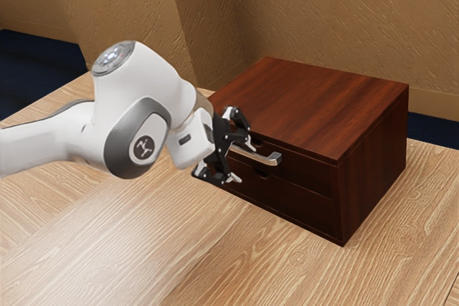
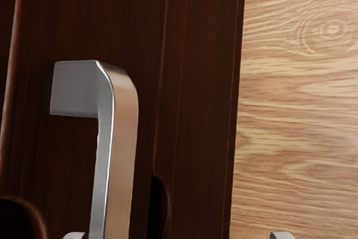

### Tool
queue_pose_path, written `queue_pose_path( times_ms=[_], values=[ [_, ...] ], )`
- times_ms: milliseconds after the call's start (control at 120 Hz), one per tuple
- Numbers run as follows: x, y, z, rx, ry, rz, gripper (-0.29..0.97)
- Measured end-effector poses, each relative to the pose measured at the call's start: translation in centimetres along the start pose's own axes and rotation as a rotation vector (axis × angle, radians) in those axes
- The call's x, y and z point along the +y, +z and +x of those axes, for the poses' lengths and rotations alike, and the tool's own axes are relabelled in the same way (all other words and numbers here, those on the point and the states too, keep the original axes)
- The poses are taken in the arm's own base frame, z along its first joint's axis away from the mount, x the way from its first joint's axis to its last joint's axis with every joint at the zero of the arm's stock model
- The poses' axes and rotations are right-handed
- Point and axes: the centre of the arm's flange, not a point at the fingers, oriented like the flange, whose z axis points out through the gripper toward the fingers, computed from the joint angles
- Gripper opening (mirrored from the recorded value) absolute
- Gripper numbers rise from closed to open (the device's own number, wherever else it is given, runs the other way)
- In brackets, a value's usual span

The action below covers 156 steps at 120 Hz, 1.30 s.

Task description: Pull the drawer handle with one arm to open the drawer

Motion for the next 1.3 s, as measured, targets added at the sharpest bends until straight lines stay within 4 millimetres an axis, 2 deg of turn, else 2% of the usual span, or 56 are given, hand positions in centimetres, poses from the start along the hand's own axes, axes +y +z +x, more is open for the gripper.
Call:
queue_pose_path(
  times_ms=[283, 458, 733, 1017, 1300],
  values=[
    [0.0, 0.9, -0.1, 0.002, -0.012, -0.009, 0.39],
    [0.0, 0.1, 0.0, 0.001, -0.016, 0.001, 0.31],
    [0.2, -0.4, 0.1, -0.002, -0.022, 0.003, 0.29],
    [1.6, -1.3, 0.1, -0.01, -0.028, -0.001, 0.27],
    [3.3, -2.7, 0.0, -0.021, -0.035, 0.004, 0.15]
  ],
)
